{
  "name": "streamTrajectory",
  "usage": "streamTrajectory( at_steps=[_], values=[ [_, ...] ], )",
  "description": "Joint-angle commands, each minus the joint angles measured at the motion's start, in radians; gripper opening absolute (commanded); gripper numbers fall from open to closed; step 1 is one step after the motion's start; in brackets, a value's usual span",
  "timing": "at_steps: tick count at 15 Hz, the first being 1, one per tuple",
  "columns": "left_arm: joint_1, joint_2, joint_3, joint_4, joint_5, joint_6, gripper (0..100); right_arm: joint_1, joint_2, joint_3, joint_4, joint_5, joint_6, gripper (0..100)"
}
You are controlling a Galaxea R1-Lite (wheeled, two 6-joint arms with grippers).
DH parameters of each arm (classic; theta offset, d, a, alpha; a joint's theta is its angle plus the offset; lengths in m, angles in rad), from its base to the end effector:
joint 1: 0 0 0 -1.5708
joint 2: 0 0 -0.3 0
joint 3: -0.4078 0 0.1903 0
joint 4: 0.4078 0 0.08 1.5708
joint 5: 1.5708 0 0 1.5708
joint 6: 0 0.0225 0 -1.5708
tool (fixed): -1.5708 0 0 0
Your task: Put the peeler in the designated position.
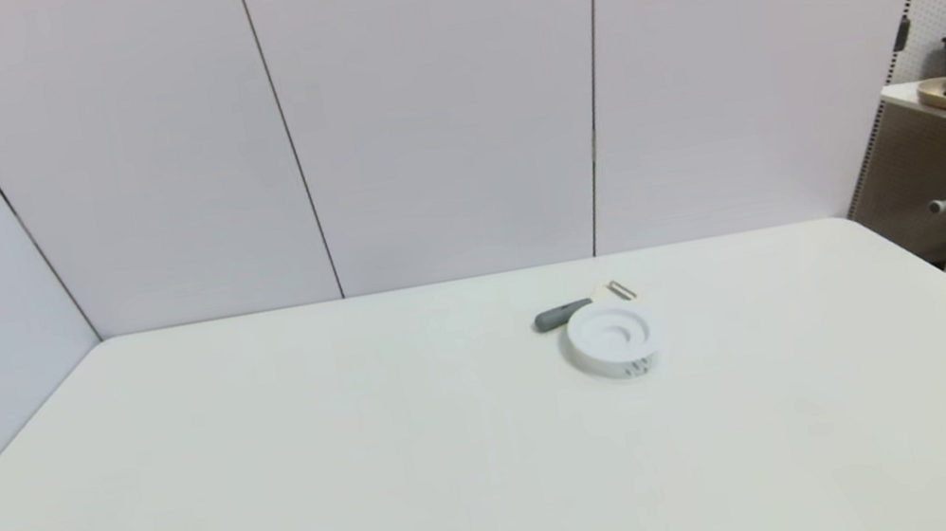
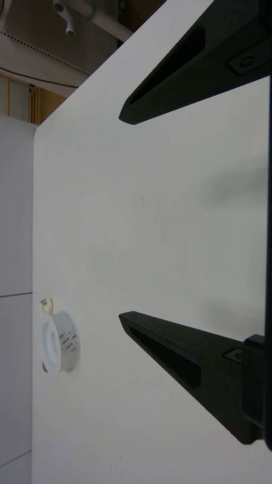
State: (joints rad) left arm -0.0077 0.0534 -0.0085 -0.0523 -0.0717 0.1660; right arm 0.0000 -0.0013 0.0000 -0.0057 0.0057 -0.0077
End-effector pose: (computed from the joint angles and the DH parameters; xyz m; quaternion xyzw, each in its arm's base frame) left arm -0.0192 -0.0015 0.0843 0.0830 -0.0070 -0.0392 0.9958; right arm -0.0229 0.0001 0.0760 -0.0039 -0.0035 0.0028 1.0000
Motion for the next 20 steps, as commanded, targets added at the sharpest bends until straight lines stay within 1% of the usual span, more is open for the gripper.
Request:
streamTrajectory(
  at_steps=[1,3,8,20],
  values=[
    [0.002,-0.053,0.009,0.054,0.023,-0.014,100,0.000,0.000,0.000,0.000,0.000,0.000,100],
    [0.002,-0.053,0.009,0.054,0.023,-0.063,100,0.000,0.000,0.000,0.000,0.000,0.000,100],
    [0.002,-0.053,0.009,0.054,0.041,-0.114,100,0.000,0.000,0.000,0.000,0.000,0.000,100],
    [0.002,-0.053,0.009,0.054,0.043,-0.115,100,0.000,0.000,0.000,0.000,0.002,-0.008,100]
  ],
)
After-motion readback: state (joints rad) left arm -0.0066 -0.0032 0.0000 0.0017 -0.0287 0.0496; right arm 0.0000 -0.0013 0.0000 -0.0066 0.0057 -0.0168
